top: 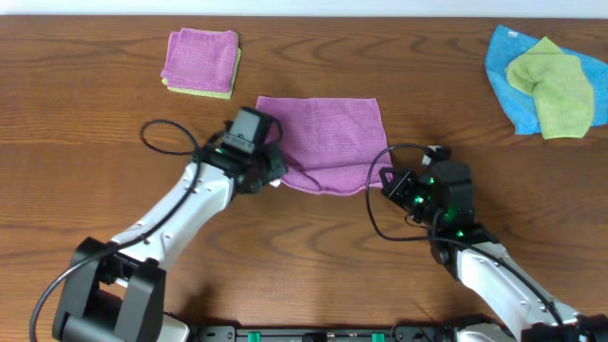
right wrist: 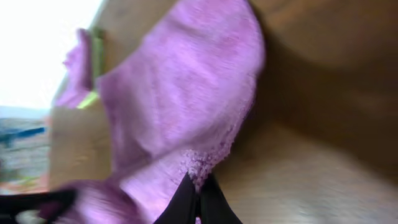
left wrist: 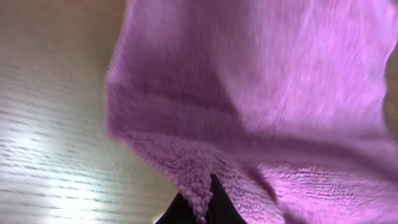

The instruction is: Fold the cloth

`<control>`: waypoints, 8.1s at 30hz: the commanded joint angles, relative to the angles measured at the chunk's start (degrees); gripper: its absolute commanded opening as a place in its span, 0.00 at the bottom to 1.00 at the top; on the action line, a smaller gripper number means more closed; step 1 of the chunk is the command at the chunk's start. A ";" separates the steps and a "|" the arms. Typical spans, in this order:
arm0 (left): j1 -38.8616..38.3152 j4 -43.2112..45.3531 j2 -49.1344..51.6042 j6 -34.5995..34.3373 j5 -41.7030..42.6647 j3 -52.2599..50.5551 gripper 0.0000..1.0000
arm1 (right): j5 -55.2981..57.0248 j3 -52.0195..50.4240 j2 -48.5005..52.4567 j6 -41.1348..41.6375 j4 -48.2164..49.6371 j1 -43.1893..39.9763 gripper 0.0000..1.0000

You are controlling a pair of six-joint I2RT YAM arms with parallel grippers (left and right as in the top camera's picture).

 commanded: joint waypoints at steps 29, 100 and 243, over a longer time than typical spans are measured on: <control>-0.90 -8.76 -0.66 0.00 -1.77 1.55 0.06 | -8.63 0.63 -0.42 9.18 -17.18 -0.83 0.36; -0.90 -9.03 -0.66 3.65 -4.61 1.55 0.06 | -9.64 0.63 -2.99 18.12 -18.80 2.93 0.29; 5.07 29.51 15.96 -2.71 -17.94 8.74 0.95 | 3.34 26.73 30.01 -14.71 17.05 -4.09 0.99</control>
